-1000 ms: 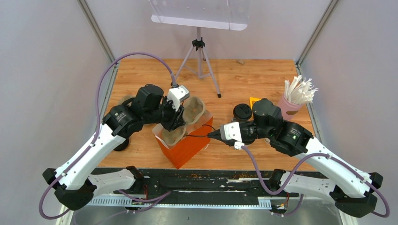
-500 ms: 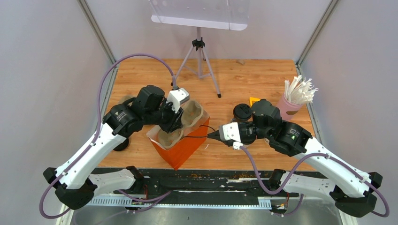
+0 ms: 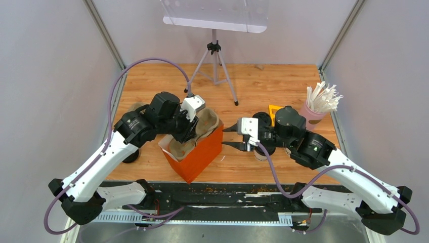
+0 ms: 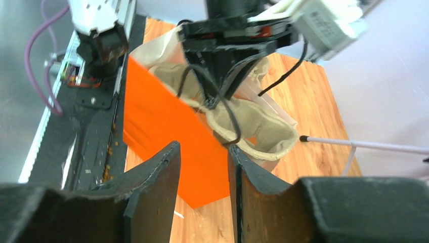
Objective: Pack the takeout coffee
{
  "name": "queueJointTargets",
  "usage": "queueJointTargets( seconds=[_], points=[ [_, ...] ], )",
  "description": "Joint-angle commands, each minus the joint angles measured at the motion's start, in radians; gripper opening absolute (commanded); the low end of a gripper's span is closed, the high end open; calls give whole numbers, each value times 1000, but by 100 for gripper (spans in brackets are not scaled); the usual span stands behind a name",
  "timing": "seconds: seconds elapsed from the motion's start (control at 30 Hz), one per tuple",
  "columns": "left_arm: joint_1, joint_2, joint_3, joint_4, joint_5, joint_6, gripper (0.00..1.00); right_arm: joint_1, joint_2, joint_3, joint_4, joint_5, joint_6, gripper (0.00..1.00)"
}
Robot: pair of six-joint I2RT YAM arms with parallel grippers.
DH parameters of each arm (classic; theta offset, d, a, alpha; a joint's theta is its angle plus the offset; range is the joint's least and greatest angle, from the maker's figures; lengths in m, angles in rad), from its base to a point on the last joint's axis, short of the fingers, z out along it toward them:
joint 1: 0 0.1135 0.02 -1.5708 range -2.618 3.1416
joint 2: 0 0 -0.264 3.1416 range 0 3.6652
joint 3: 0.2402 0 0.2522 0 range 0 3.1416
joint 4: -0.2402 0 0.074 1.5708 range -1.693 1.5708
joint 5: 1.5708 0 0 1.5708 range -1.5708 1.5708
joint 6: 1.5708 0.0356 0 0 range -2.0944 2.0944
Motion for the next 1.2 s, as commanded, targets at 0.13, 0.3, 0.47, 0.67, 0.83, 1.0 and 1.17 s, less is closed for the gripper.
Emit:
queueJointTargets(
  seconds=[0.13,0.3,0.47,0.67,0.83,1.0,1.17],
  points=[
    [-5,25,-11,-11,-50,37,10,4,3,18,165,255,347,41],
    [-5,19,-5,-20,-58,35,10,2,27,8,194,430,475,45],
    [-5,17,-2,-41,-82,32,10,2,111,65,110,576,542,43],
    [-5,14,3,-58,-110,41,9,-6,192,93,80,565,603,32],
    [-5,17,2,-62,-111,42,10,-14,234,117,73,535,629,30],
    [-5,13,-4,-61,-113,38,9,-30,275,136,56,521,639,29],
    [-5,18,-10,-72,-143,40,10,-47,324,169,36,517,629,23]
  ],
)
